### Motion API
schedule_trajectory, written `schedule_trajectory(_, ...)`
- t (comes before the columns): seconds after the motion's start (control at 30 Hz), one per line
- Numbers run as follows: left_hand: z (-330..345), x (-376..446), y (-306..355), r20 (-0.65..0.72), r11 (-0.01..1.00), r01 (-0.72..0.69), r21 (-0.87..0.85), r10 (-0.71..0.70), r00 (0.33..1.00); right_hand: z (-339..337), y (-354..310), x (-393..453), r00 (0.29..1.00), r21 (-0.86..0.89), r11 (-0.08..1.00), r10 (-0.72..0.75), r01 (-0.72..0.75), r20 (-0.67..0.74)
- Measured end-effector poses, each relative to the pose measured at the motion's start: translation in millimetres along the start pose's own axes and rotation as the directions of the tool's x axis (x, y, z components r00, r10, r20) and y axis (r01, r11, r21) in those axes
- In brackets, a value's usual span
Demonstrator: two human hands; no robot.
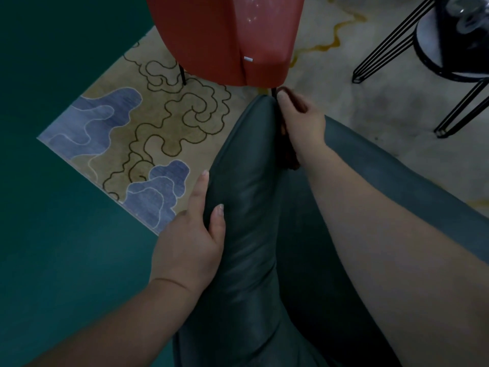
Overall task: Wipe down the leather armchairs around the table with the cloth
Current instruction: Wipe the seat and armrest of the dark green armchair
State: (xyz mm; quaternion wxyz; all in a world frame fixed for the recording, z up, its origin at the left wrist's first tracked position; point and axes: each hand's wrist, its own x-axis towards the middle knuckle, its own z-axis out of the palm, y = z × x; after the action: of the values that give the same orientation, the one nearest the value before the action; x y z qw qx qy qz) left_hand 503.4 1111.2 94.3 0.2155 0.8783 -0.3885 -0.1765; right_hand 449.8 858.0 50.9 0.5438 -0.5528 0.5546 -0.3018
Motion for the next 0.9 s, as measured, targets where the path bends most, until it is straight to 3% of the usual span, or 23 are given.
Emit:
schedule_trajectory(0.13, -1, 1, 1, 0.003, 1.0, -0.007, 0.013, 0.007, 1.0, -6, 4, -52, 0.96, -0.066, 0.969, -0.225, 0.239, 0.166)
schedule_trajectory(0.27, -2, -1, 3, -0.018, 0.999, -0.025, 0.033, 0.025, 1.0, -11, 16, -90, 0.894, -0.186, 0.883, -0.392, 0.432, 0.217)
schedule_trajectory(0.4, -1, 0, 2, -0.026, 0.999, -0.025, 0.035, 0.026, 0.999, -6, 0, -45, 0.981, -0.074, 0.978, -0.192, 0.195, 0.04)
schedule_trajectory(0.5, -1, 1, 1, -0.043, 0.998, -0.03, 0.053, 0.032, 0.999, 7, -7, -18, 0.992, -0.134, 0.984, -0.12, 0.115, -0.031)
schedule_trajectory(0.8, 0, 2, -1, -0.02, 1.0, -0.022, 0.02, 0.023, 1.0, -5, 20, -115, 0.914, -0.376, 0.834, -0.369, 0.405, 0.167)
schedule_trajectory(0.9, -1, 0, 0, -0.021, 0.999, -0.03, 0.039, 0.031, 0.999, -17, 35, -149, 0.909, -0.384, 0.824, -0.369, 0.417, 0.196)
